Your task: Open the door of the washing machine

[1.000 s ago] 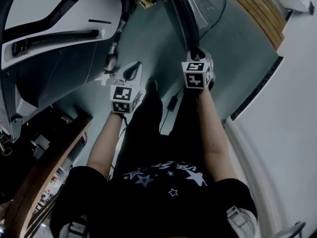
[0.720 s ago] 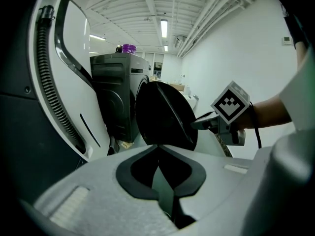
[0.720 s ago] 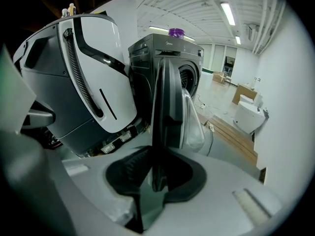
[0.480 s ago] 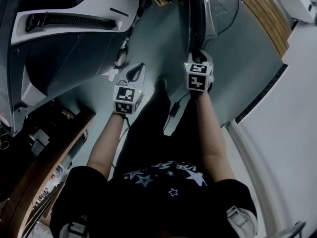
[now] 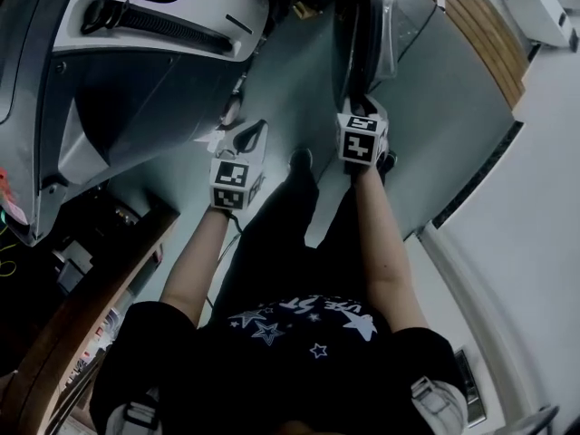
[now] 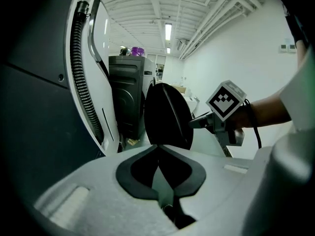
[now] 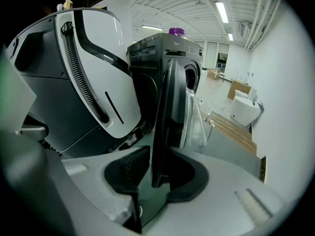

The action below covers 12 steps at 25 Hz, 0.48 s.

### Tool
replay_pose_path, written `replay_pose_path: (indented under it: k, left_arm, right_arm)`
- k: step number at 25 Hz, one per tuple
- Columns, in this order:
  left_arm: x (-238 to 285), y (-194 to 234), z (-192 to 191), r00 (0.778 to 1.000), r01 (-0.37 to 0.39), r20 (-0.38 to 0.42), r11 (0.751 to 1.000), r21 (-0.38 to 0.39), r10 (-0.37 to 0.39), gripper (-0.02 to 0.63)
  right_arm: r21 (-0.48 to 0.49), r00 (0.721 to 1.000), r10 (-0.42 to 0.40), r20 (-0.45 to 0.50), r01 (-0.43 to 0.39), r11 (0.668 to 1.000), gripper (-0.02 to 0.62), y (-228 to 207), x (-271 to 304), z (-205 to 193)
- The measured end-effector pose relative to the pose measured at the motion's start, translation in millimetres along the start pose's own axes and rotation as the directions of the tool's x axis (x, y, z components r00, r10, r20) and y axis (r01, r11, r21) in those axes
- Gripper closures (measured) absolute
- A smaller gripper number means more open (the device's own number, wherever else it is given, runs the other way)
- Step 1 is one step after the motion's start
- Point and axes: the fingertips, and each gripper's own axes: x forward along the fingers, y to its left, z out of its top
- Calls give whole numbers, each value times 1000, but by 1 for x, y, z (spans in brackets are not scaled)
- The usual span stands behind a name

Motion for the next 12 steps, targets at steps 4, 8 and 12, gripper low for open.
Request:
replay_pose_path:
  k: [4,8,12]
  left_arm:
    - [-5,-1,9,999,31,7,999,23,-31,595]
    - [-13,-12,33,998,45,38,998,35,-47,595]
    - [-23,-28,61,995,61,82,998,35,-63,595]
  right_arm:
    - [5,1000,-16,2,16,1000,489,0,-25,5]
    - [-9,999,-29,15,29,1000,489,-5,-55,8]
    - [19,997,-48,56,47,999,519,-17,-88,21]
